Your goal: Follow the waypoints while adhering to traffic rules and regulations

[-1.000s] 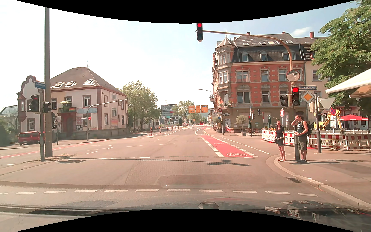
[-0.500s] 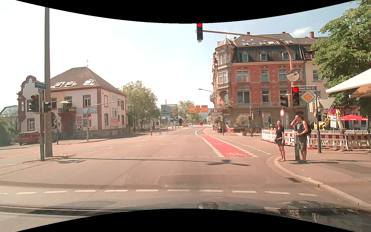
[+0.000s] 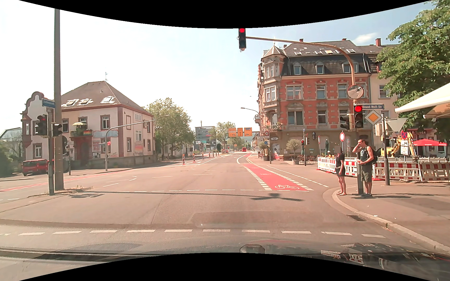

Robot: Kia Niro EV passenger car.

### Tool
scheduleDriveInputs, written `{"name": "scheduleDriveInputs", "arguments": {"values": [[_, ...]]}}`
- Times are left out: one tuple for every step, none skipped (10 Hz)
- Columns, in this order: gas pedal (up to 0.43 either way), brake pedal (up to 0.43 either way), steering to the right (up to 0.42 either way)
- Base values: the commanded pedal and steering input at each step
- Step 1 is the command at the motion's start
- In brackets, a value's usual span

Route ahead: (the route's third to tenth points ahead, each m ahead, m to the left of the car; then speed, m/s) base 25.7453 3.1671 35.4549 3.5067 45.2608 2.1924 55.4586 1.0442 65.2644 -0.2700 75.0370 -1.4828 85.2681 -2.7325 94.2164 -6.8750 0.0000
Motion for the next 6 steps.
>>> {"name": "scheduleDriveInputs", "arguments": {"values": [[0.000,0.274,-0.012],[0.000,0.268,-0.012],[0.000,0.268,-0.012],[0.000,0.274,-0.012],[0.000,0.268,-0.012],[0.000,0.268,-0.012]]}}
